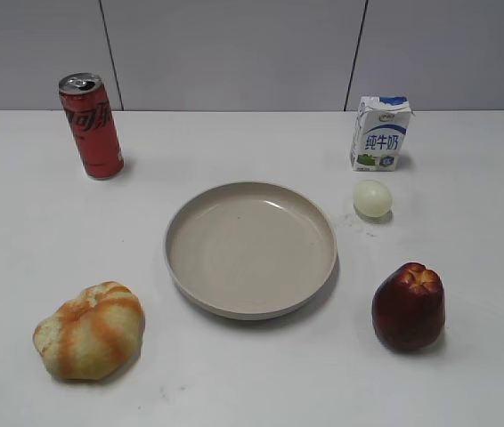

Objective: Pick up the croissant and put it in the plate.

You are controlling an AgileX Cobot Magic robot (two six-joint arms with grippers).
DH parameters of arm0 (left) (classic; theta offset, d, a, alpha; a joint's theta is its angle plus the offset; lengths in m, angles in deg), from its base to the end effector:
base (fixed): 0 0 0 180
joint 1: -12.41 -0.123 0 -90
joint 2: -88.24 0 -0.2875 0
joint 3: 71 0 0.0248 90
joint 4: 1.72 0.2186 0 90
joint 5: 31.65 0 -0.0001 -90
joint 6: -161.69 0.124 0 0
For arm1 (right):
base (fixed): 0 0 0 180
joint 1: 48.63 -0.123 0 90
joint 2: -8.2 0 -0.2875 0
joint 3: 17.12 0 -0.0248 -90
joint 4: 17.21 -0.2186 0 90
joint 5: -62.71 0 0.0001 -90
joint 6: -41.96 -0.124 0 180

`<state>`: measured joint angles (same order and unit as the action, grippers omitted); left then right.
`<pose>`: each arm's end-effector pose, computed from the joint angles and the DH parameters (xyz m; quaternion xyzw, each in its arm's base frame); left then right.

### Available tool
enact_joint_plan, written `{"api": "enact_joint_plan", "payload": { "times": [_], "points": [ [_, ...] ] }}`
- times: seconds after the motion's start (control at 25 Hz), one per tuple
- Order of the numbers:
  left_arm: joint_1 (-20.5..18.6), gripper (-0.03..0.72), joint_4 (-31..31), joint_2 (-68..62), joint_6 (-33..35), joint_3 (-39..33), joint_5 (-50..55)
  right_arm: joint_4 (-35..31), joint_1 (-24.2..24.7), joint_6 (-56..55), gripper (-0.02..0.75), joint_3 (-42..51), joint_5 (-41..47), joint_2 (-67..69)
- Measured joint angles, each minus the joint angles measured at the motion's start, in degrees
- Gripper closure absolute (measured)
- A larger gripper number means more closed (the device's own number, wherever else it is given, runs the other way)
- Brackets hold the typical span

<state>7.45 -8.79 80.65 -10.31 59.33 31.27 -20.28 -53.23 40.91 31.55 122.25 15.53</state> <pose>-0.0066 -0.0142 0.2383 0.0260 0.8648 -0.0050 0.5015 -0.0065 0.0052 0.2491 -0.0270 0.8452 0.0530 0.5312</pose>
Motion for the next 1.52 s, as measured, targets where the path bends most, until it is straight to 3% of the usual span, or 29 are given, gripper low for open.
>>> {"api": "enact_joint_plan", "payload": {
  "times": [0.68, 0.8, 1.0, 1.2, 1.32, 1.52],
  "points": [
    [0.0, 0.169, -0.93, -3.07, 1.32, 1.53, -4.4, 0.0, 0.0, 0.05, 0.15, 0.0, 0.0, 0.0],
    [0.0, 0.131, -4.55, -9.1, 4.28, 2.44, -6.91, 0.0, 0.0, 0.05, 0.15, 0.0, 0.0, 0.0],
    [0.37, 0.015, -16.74, -23.26, 12.66, 3.19, -8.54, 0.0, 0.0, -0.01, 0.15, 0.0, 0.0, 0.0],
    [7.17, 0.004, -20.98, -34.23, 20.3, 3.45, -11.52, 0.0, 0.0, -0.01, 0.15, 0.0, 0.0, 0.0],
    [14.54, 0.008, -17.52, -40.43, 21.76, 3.45, -12.76, 0.0, 0.0, -0.01, 0.15, 0.0, 0.0, 0.0],
    [23.07, 0.024, -12.57, -51.86, 22.13, 3.82, -14.96, 0.0, 0.0, 0.05, 0.15, 0.0, 0.0, 0.0]
  ]
}}
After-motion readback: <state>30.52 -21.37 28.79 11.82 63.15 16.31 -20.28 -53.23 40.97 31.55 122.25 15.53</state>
